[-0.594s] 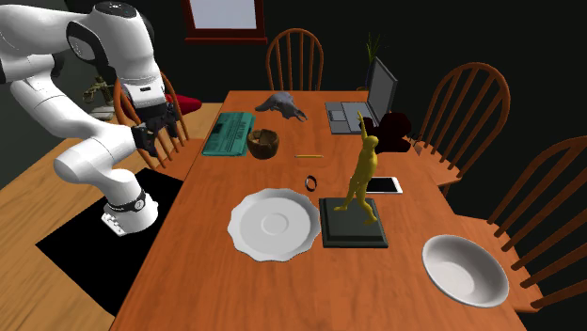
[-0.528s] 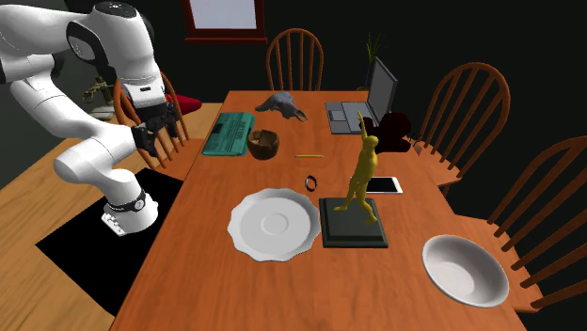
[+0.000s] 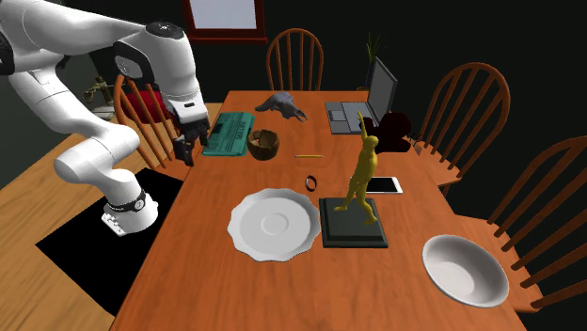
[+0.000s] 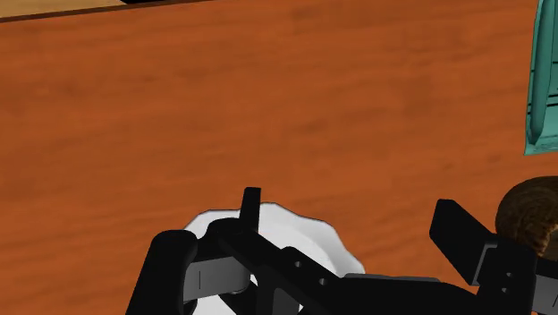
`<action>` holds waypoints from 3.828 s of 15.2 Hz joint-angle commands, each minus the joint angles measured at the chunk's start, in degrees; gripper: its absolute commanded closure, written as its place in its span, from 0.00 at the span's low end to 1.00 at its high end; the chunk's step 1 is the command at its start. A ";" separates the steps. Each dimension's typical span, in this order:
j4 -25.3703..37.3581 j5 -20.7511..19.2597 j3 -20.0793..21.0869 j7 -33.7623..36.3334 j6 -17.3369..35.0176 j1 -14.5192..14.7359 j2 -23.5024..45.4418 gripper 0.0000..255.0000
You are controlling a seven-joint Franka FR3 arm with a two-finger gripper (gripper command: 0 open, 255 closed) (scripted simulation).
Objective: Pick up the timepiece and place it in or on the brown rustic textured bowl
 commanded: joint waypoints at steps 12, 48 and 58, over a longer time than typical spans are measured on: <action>17.29 1.20 4.55 2.66 10.64 1.98 29.33 0.00; 58.19 -3.20 6.78 7.08 10.79 9.46 72.10 1.00; 59.36 -3.13 6.87 7.34 8.96 9.45 71.39 1.00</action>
